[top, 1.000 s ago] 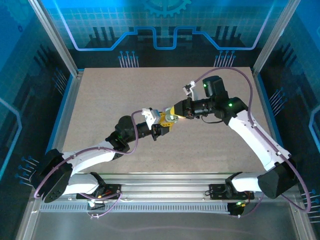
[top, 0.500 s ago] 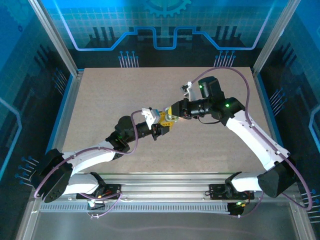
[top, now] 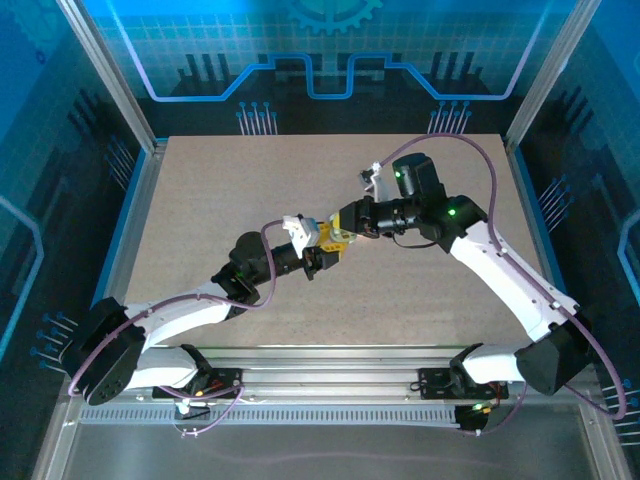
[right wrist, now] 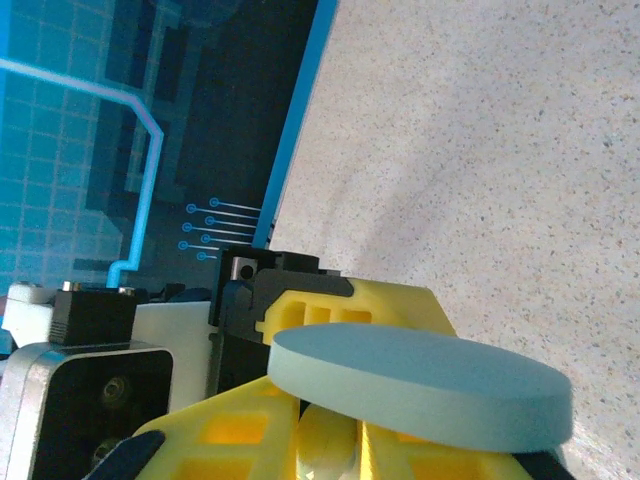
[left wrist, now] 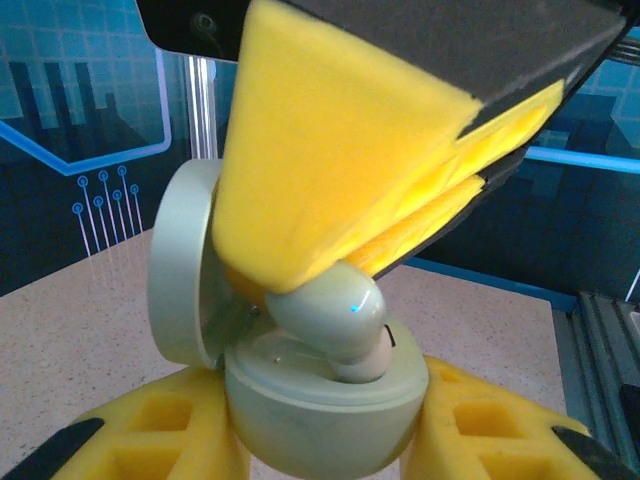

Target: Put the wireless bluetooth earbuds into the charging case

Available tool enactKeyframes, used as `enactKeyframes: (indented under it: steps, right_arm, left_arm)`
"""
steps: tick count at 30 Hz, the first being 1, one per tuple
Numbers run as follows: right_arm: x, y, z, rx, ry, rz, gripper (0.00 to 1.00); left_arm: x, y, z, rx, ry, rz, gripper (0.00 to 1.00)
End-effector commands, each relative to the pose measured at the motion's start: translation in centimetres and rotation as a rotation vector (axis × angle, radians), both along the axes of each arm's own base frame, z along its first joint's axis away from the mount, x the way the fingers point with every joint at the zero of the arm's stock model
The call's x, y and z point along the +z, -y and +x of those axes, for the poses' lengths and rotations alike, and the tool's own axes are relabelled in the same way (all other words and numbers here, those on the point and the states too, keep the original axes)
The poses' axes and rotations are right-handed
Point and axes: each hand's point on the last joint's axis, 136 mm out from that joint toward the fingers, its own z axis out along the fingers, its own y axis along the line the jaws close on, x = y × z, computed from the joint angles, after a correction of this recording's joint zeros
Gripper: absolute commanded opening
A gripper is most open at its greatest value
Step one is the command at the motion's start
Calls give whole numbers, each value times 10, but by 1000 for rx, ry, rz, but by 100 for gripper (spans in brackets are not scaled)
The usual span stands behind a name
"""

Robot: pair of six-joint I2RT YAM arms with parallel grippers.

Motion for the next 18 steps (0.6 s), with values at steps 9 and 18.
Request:
enactKeyframes:
  steps: [9,18]
  right_arm:
    - [-10,8,3,-47,47,-100,21]
    - [-9,8,-1,-23,62,-115,26]
  left_arm:
    - [37,2,-2,-4,65,-108,33]
    - [43,1,-4,-10,74,-124,33]
